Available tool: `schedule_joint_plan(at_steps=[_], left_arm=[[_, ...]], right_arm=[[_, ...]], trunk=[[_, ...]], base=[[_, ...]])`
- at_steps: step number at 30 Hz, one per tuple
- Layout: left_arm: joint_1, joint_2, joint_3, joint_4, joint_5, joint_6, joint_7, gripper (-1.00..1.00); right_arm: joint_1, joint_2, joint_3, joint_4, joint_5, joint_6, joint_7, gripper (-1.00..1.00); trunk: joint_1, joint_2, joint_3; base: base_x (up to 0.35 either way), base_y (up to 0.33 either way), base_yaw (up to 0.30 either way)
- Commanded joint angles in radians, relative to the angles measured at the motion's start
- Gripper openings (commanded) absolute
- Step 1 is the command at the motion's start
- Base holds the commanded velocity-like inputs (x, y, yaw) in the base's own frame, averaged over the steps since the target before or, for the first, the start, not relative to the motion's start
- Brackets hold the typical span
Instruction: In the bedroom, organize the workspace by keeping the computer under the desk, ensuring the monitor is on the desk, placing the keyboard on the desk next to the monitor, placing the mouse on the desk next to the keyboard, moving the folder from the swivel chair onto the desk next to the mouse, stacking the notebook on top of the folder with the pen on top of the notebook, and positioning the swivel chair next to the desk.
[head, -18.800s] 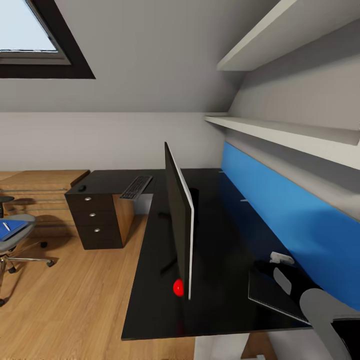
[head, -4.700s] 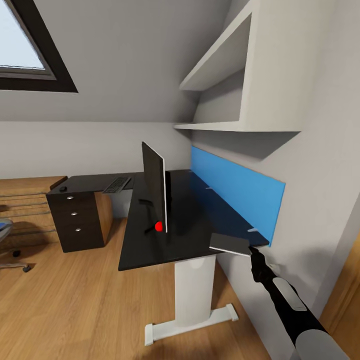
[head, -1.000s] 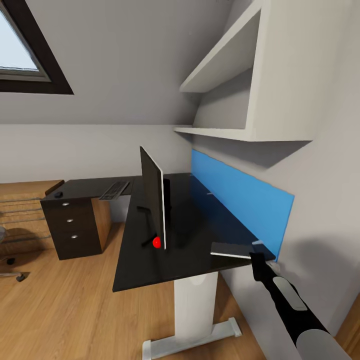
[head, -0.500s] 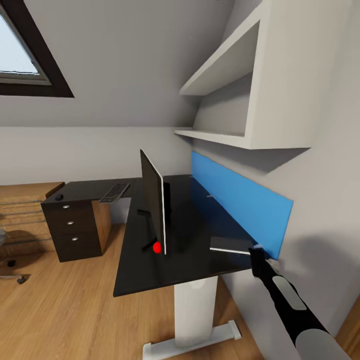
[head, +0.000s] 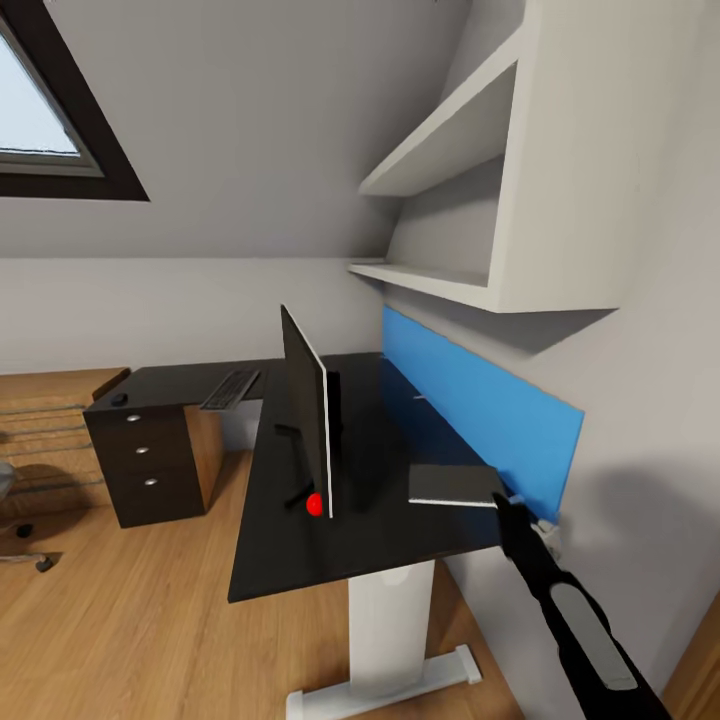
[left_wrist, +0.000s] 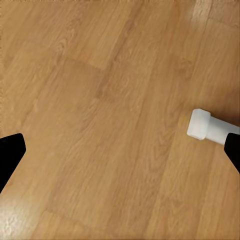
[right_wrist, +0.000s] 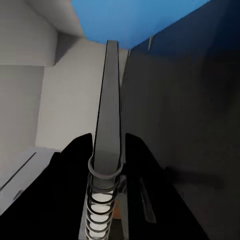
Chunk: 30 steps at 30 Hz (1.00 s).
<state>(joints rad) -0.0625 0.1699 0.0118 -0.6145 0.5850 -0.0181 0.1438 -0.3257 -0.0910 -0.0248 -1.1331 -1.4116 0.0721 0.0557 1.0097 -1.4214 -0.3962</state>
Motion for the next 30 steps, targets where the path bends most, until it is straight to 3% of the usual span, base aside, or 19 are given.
schedule_joint_plan(at_steps=[1, 14, 16, 21, 23, 25, 30], left_arm=[[0.0, 0.0, -0.002, -0.001, 0.01, -0.002, 0.003, 1.0], [0.0, -0.004, -0.003, -0.001, 0.007, 0.0, 0.002, 1.0], [0.0, -0.005, -0.004, 0.003, 0.007, 0.0, 0.002, 1.0], [0.0, -0.006, -0.01, 0.03, 0.006, 0.0, 0.001, 1.0], [0.0, -0.006, -0.023, 0.052, 0.004, 0.0, 0.001, 1.0], [0.0, -0.006, -0.025, 0.055, 0.004, 0.0, 0.001, 1.0], [0.0, -0.006, -0.027, 0.057, 0.004, -0.001, 0.0, 1.0]], right_arm=[[0.009, 0.0, -0.002, -0.015, -0.01, 0.005, 0.002, -1.0], [0.191, 0.01, 0.0, -0.108, 0.015, 0.004, -0.008, -1.0], [0.245, 0.01, 0.0, -0.113, 0.037, 0.005, 0.011, -1.0], [0.298, 0.01, 0.0, -0.115, 0.091, 0.005, 0.071, -1.0], [0.355, 0.01, 0.001, -0.107, 0.203, 0.004, 0.202, -1.0], [0.366, 0.012, 0.001, -0.091, 0.24, 0.003, 0.243, -1.0], [0.376, 0.012, 0.002, -0.043, 0.268, 0.007, 0.28, -1.0]], trunk=[[-0.004, 0.007, 0.002], [-0.054, 0.098, 0.043], [-0.061, 0.112, 0.049], [-0.081, 0.147, 0.065], [-0.088, 0.161, 0.071], [-0.096, 0.175, 0.077], [-0.1, 0.182, 0.08]], base=[[0.0, 0.0, 0.0], [0.0, 0.0, 0.0], [0.0, 0.0, 0.0], [0.0, 0.0, 0.0], [0.0, 0.0, 0.0], [0.0, 0.0, 0.0], [0.0, 0.0, 0.0]])
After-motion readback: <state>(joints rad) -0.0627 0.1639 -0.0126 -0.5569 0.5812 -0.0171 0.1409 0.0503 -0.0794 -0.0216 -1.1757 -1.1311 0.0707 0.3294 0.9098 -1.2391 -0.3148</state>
